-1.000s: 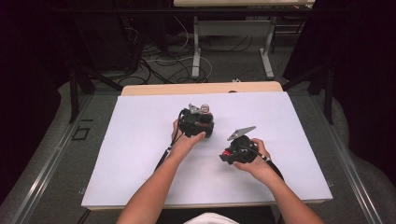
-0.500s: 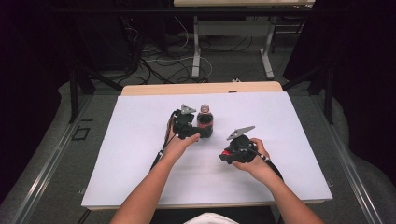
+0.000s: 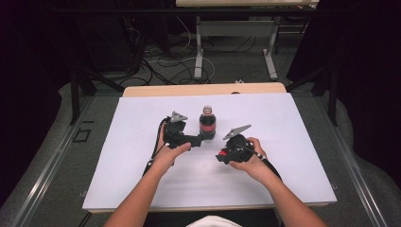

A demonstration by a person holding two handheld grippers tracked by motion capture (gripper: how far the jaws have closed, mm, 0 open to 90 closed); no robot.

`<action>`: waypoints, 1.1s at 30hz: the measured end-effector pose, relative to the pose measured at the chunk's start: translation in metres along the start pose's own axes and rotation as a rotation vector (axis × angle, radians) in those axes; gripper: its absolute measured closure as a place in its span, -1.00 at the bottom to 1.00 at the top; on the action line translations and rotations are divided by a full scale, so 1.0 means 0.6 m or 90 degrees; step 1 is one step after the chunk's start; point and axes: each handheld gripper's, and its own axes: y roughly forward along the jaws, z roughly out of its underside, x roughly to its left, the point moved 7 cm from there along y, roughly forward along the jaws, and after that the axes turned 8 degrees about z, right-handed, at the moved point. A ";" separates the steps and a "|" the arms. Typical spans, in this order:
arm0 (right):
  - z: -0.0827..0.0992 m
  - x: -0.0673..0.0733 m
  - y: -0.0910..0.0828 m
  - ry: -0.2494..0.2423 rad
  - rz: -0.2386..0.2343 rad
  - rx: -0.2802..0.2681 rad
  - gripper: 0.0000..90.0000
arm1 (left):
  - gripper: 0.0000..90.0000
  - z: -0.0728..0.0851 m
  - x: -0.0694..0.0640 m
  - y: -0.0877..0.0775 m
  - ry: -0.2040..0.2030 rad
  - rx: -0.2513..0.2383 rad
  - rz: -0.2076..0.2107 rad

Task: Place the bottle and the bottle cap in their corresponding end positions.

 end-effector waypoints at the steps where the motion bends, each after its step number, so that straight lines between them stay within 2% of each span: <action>1: -0.001 0.001 -0.001 -0.001 -0.004 0.012 0.35 | -0.99 0.002 0.001 -0.005 -0.004 0.000 0.001; 2: -0.004 0.001 0.003 -0.002 -0.003 0.001 0.35 | -0.99 0.004 0.001 -0.007 -0.007 0.000 0.002; 3: -0.005 0.002 0.002 -0.002 -0.007 0.012 0.35 | -0.99 0.006 0.002 -0.010 -0.004 -0.001 0.001; 7: -0.012 0.004 0.006 -0.003 -0.009 0.007 0.35 | -0.99 0.018 0.004 -0.022 -0.004 0.000 -0.001; 11: -0.017 0.008 0.014 -0.002 -0.011 0.019 0.35 | -0.99 0.033 0.008 -0.035 -0.008 -0.003 -0.006; 12: -0.019 0.009 0.017 -0.009 -0.015 0.017 0.35 | -0.99 0.038 0.008 -0.038 -0.015 -0.004 -0.007; 13: -0.020 0.010 0.020 -0.010 -0.013 0.018 0.35 | -0.99 0.041 0.011 -0.042 -0.008 -0.001 -0.010; 16: -0.024 0.016 0.032 -0.016 -0.024 0.011 0.35 | -0.99 0.047 0.014 -0.049 -0.007 -0.003 -0.024; 17: -0.024 0.019 0.033 -0.011 -0.024 0.019 0.35 | -0.99 0.050 0.015 -0.051 -0.004 0.000 -0.026; 18: -0.026 0.020 0.037 -0.022 -0.024 0.014 0.35 | -0.99 0.053 0.016 -0.052 -0.003 0.001 -0.027; 19: -0.026 0.024 0.041 -0.014 -0.026 0.010 0.35 | -0.99 0.056 0.017 -0.054 -0.002 0.006 -0.026; 20: -0.025 0.026 0.042 -0.016 -0.026 0.020 0.35 | -0.99 0.059 0.018 -0.054 -0.003 0.006 -0.028; 24: -0.021 0.036 0.055 -0.030 -0.025 0.024 0.35 | -0.99 0.065 0.026 -0.060 -0.012 0.009 -0.032; 25: -0.019 0.039 0.058 -0.025 -0.024 0.029 0.35 | -0.99 0.064 0.029 -0.061 -0.008 0.005 -0.033; 27: -0.017 0.039 0.064 -0.044 -0.028 0.024 0.35 | -0.99 0.065 0.032 -0.062 -0.019 0.002 -0.036; 29: -0.013 0.044 0.067 -0.029 -0.029 0.032 0.35 | -0.99 0.066 0.035 -0.063 -0.018 0.001 -0.035; 33: -0.007 0.052 0.076 -0.037 -0.028 0.034 0.35 | -0.99 0.066 0.038 -0.064 -0.028 -0.003 -0.039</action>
